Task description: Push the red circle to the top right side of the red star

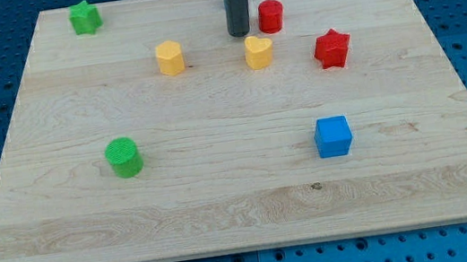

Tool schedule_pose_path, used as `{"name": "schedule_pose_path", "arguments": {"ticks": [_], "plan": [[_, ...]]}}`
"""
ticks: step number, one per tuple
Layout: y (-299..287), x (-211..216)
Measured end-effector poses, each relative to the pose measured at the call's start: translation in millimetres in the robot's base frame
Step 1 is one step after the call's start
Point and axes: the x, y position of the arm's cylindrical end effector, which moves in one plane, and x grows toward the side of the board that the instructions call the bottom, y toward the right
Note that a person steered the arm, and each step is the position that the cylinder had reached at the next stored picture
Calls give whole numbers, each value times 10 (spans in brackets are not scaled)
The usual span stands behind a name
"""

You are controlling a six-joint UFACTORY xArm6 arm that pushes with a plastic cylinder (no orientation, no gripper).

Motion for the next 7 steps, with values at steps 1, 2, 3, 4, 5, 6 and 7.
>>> {"name": "schedule_pose_path", "arguments": {"ticks": [1, 2, 3, 4, 5, 6, 7], "plan": [[238, -74], [556, -94], [845, -98], [1049, -165], [1261, -219], [1481, -226], [1699, -226]]}}
